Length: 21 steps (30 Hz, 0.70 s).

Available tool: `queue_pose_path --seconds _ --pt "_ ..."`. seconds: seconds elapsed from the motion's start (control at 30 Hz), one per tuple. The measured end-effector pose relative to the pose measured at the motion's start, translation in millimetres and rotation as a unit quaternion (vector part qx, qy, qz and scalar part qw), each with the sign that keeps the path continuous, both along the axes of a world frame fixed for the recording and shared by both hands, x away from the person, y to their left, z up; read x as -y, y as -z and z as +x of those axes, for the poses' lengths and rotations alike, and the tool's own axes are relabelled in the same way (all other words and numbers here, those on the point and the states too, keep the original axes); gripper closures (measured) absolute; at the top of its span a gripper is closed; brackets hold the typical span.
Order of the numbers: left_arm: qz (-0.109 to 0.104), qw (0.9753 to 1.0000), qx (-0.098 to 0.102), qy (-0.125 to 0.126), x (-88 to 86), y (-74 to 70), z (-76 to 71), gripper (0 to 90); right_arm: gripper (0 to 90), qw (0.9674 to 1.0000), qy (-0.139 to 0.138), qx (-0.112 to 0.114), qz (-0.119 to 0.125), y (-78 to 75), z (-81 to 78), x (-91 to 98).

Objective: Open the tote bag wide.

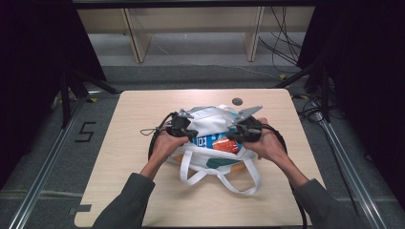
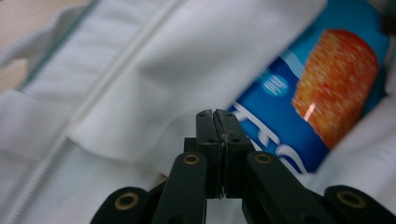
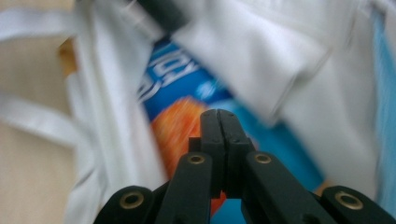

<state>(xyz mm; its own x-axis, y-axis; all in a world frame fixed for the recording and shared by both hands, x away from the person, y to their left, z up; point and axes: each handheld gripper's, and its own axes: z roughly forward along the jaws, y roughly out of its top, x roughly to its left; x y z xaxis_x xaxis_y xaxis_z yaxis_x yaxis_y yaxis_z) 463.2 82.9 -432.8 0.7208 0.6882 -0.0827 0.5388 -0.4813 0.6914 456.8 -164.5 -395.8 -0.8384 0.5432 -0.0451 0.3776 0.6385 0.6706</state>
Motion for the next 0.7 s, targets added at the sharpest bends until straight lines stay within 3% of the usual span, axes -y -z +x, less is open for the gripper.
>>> queue_pose_path --seconds 0.03,0.07,0.17,0.2,0.27,0.3,0.33,0.4,0.43,0.47,0.53,0.57,0.6,0.67,0.7 --pt "0.000 1.0000 0.000 0.000 0.0 0.0 0.0 88.1 90.0 1.0000 0.000 0.000 0.000 0.0 0.0 0.0" --pt "0.008 0.9997 -0.008 0.021 0.4 7.4 -9.6 88.2 90.0 0.9997 0.000 -0.013 -0.018 3.3 16.0 -13.2" --pt "0.001 0.9992 -0.011 0.039 -0.6 13.6 -21.8 89.1 90.0 0.9995 0.014 -0.007 -0.029 12.0 35.9 -24.3" --pt "0.007 0.9982 -0.013 0.058 -1.6 17.1 -32.4 89.3 90.0 0.9980 0.043 0.003 -0.046 19.0 63.4 -27.5" --pt "0.037 0.9961 -0.017 0.078 -4.4 34.1 -54.5 89.4 90.0 0.9956 0.083 0.008 -0.043 24.9 83.9 -27.9" --pt "0.041 0.9956 -0.024 0.081 -7.8 42.8 -58.2 89.5 90.0 0.9928 0.109 -0.009 -0.048 25.9 94.0 -26.7" --pt "0.017 0.9976 -0.025 0.062 -5.3 48.2 -61.5 89.5 90.0 0.9878 0.140 -0.010 -0.068 31.6 107.4 -23.5" --pt "0.018 0.9977 -0.005 0.065 -4.6 49.7 -67.4 89.5 90.0 0.9823 0.167 -0.041 -0.075 44.9 121.4 -15.1" --pt "0.019 0.9982 -0.003 0.057 -4.0 50.1 -68.9 89.6 90.0 0.9801 0.179 -0.056 -0.065 51.7 125.8 -9.7" --pt "0.012 0.9981 -0.011 0.059 -3.7 49.9 -68.8 89.5 90.0 0.9801 0.179 -0.060 -0.061 57.0 129.4 -5.1" --pt "0.017 0.9972 -0.016 0.071 -4.7 47.5 -66.7 89.5 90.0 0.9803 0.179 -0.069 -0.048 59.2 132.0 0.6" --pt "0.009 0.9979 -0.018 0.062 -4.0 45.6 -65.6 89.4 90.0 0.9753 0.198 -0.088 -0.042 55.1 129.6 -1.5" --pt "0.014 0.9973 -0.010 0.071 -6.7 35.5 -62.4 88.9 90.0 0.9764 0.192 -0.089 -0.043 49.7 128.5 -2.2" --pt "0.004 0.9979 0.003 0.064 -10.7 20.3 -56.7 86.1 90.0 0.9824 0.171 -0.067 -0.036 35.0 122.8 -2.4" --pt "0.004 0.9979 0.003 0.064 -10.7 20.3 -56.7 85.9 90.0 0.9824 0.171 -0.067 -0.036 35.0 122.8 -2.4"
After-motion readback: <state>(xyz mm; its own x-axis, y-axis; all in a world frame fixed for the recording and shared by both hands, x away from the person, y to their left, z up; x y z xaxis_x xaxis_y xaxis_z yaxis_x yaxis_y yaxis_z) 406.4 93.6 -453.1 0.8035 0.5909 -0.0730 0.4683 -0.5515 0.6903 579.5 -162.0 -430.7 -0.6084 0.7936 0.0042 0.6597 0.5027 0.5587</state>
